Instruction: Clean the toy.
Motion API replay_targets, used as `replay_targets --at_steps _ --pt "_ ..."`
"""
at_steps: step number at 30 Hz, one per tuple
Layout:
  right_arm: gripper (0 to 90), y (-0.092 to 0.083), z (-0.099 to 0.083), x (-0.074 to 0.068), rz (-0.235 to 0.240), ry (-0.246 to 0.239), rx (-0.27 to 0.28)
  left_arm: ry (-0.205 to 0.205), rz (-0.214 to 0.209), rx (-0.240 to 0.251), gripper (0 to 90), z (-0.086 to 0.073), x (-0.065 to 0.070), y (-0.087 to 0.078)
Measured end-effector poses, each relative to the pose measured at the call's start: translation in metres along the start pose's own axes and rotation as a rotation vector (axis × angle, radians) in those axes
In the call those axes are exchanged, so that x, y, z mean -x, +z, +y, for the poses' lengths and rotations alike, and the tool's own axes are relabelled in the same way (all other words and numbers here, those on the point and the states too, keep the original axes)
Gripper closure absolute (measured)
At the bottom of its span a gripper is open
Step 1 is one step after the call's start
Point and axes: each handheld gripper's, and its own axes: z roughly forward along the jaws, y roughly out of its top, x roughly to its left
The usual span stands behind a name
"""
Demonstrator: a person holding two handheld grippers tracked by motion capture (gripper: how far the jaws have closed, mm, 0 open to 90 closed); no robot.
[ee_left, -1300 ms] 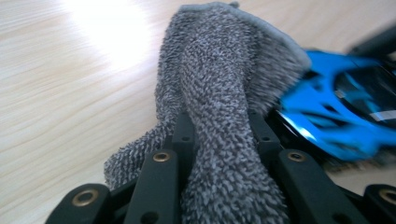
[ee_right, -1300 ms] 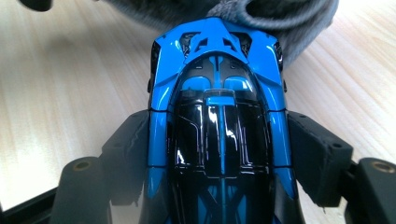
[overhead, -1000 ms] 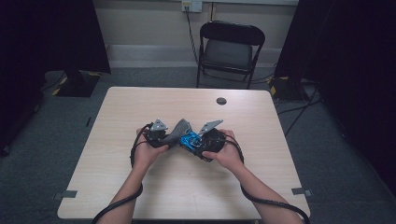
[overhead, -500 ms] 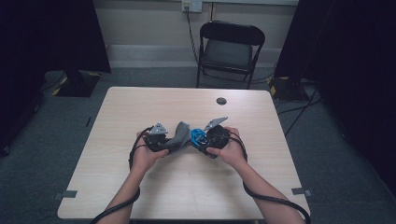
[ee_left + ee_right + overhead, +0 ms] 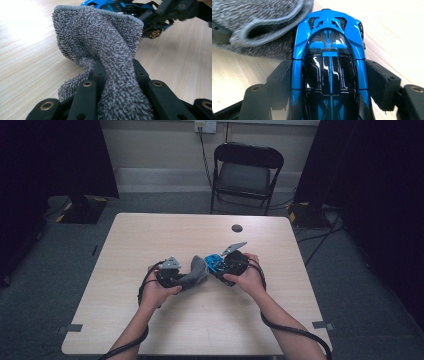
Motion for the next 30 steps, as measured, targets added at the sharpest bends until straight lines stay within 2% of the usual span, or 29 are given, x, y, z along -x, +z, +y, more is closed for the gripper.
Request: replay_targets --at_steps 5,8,11,15,19,23,26,30 --pt "28.2 0.0 0.0 0.006 -0.012 0.017 0.003 0.006 -0.021 -0.011 71.2 -0.002 0.002 -0.002" --pt "28.3 -0.002 0.0 0.008 -0.014 0.02 0.009 0.002 -0.011 -0.01 71.2 -0.005 0.0 -0.006" --pt "28.3 -0.004 0.001 0.01 -0.014 0.023 0.017 -0.01 0.015 0.004 71.1 -0.005 -0.005 -0.012" --pt "28.3 -0.007 0.0 0.008 0.003 0.027 0.03 -0.044 0.076 0.042 71.1 -0.002 -0.015 -0.023" --pt "28.3 -0.008 -0.001 0.003 0.014 0.009 0.03 -0.081 0.145 0.073 71.0 0.004 -0.028 -0.032" --pt "28.3 -0.011 -0.001 -0.007 0.039 -0.017 0.041 -0.106 0.188 0.088 70.9 0.013 -0.04 -0.034" --pt "28.3 -0.012 -0.001 -0.016 0.055 -0.042 0.041 -0.125 0.194 0.101 70.9 0.02 -0.045 -0.03" --pt "28.3 -0.01 -0.004 -0.024 0.074 -0.058 0.041 -0.119 0.191 0.092 71.0 0.027 -0.042 -0.022"
